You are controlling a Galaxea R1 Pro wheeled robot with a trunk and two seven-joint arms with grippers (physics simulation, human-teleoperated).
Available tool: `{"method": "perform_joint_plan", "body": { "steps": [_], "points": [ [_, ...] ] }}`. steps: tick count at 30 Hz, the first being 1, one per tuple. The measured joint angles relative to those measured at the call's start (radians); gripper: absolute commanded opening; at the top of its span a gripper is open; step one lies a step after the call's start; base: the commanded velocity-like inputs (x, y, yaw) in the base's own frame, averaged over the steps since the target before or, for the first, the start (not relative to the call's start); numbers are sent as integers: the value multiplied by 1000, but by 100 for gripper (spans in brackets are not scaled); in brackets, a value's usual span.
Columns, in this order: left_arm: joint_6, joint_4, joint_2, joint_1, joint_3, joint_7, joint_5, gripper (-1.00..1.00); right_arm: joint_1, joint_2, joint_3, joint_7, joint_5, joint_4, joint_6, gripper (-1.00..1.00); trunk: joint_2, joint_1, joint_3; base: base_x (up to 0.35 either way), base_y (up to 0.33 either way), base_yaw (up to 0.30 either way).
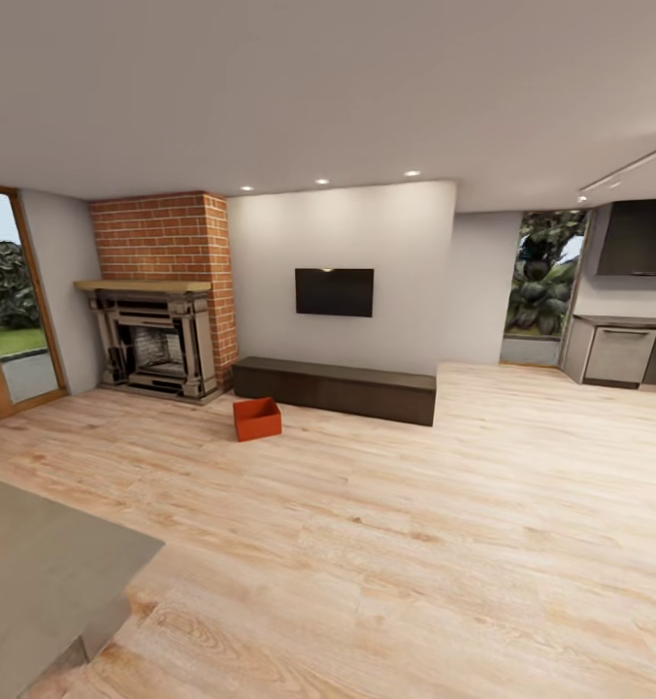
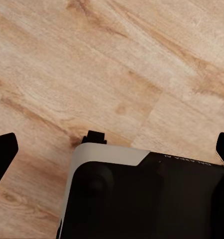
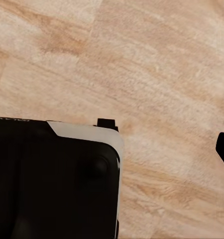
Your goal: Move the two storage containers from the living room to the garage. In the garage, place one container on the floor and stack the other container on top of it (either order is fine).
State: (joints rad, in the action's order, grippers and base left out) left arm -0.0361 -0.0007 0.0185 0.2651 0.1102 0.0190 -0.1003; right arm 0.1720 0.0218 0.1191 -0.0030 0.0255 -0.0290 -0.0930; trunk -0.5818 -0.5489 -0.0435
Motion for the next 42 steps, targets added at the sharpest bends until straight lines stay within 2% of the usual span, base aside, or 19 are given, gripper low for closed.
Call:
{"method": "perform_joint_plan", "body": {
  "steps": [42],
  "points": [
    [-9,1,2,0,0,-11,2,100,0,10,-4,-1,5,0,8,100,0,0,0,324,0,0]
  ]
}}
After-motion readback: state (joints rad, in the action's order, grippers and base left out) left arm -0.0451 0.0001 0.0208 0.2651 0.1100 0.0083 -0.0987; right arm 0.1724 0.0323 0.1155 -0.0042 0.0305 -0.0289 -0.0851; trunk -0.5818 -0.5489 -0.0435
